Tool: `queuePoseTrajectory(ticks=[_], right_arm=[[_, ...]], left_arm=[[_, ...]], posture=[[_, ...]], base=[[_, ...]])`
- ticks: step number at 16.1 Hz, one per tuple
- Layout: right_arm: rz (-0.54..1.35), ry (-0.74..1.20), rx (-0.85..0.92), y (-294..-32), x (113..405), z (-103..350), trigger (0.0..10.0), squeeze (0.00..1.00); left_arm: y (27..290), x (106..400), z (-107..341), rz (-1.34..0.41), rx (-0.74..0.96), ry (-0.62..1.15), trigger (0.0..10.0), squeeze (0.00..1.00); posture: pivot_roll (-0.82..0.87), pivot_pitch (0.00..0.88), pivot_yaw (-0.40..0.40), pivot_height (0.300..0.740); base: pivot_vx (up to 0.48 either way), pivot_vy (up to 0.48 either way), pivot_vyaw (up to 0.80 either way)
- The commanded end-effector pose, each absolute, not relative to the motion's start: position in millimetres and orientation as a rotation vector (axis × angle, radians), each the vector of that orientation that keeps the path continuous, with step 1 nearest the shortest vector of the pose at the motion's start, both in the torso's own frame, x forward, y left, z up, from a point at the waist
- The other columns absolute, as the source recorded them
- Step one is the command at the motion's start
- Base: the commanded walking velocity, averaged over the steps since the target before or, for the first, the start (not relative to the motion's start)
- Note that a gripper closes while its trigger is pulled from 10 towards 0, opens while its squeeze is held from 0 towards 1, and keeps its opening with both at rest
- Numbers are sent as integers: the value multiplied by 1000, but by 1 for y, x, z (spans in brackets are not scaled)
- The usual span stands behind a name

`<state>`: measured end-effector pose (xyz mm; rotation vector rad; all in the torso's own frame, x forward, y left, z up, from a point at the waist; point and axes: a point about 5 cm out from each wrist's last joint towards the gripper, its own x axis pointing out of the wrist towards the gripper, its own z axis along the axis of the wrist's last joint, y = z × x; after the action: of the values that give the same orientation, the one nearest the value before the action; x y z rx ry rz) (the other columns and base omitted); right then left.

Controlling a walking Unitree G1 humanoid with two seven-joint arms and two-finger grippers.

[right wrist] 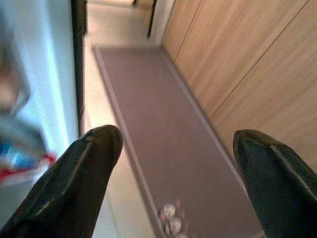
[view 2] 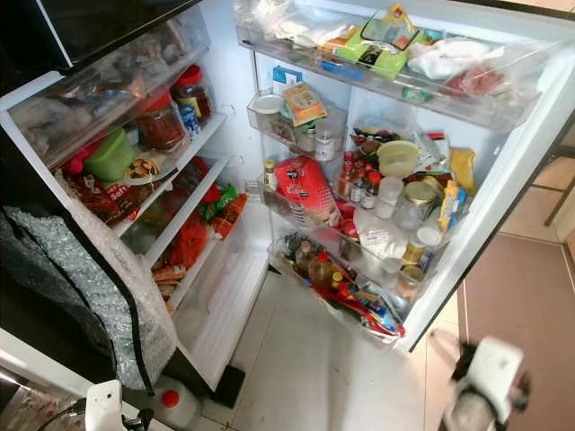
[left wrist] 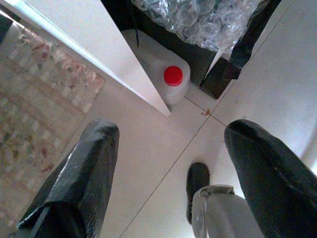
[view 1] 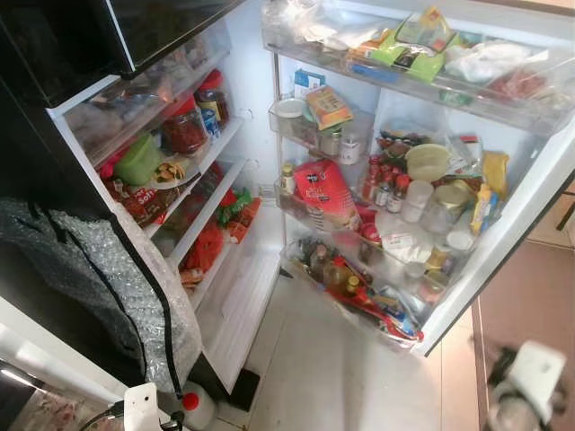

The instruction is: Restocking fridge

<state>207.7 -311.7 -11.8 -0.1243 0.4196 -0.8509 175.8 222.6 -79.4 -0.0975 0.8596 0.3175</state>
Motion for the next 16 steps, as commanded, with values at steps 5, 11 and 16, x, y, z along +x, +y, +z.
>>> queuePoseTrajectory(ticks=[5,11,16], right_arm=[[-968,251,-133,-321,234,21,10000,0],[-1015,190,-138,-328,245,39,10000,0],[-992,143,-151,-323,257,48,10000,0]], left_arm=[[227,174,-79,325,-90,868,10000,0],[225,174,-80,307,-86,869,10000,0],[225,175,-80,299,-87,871,10000,0]], posture=[[-71,2,60,740],[-67,0,54,740],[-65,2,52,740]], base=[[0,0,0],[0,0,0],[0,0,0]])
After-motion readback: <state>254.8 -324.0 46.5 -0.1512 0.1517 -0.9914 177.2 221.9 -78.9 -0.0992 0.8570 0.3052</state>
